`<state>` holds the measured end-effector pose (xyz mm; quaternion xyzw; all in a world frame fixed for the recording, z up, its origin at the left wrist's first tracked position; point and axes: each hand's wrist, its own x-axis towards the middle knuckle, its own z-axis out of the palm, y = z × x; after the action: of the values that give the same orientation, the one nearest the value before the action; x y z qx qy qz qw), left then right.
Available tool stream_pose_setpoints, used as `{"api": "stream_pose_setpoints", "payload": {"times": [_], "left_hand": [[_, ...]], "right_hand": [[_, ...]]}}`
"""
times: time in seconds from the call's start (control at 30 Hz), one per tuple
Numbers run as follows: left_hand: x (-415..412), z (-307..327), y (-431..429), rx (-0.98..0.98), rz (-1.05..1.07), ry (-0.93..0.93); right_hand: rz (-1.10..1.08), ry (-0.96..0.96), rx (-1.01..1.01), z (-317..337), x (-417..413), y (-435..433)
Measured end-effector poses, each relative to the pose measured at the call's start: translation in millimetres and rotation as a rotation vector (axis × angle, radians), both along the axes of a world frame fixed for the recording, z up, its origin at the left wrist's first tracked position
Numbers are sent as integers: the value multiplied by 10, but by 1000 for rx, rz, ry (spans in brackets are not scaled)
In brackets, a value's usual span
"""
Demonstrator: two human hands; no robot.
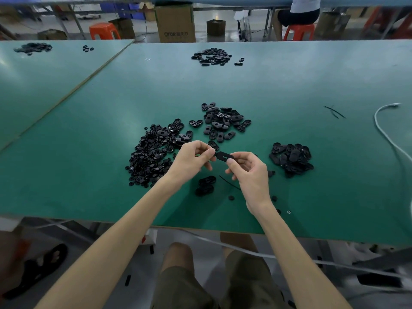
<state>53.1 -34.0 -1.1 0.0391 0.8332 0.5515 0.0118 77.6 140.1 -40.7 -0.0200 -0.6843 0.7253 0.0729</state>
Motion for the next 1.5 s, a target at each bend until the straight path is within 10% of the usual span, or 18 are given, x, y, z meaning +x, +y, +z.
{"api": "stream_pose_setpoints", "payload": {"times": [0.5, 1.0, 1.5], "left_hand": [[90, -29, 113, 235, 65, -24], [113, -110, 149, -80, 55, 190], [86, -117, 127, 19, -11, 161]], "right_hand": [[-15, -2, -38, 18, 23, 2], [33, 20, -22, -2, 18, 8], [69, 13, 38, 25, 31, -13]]}}
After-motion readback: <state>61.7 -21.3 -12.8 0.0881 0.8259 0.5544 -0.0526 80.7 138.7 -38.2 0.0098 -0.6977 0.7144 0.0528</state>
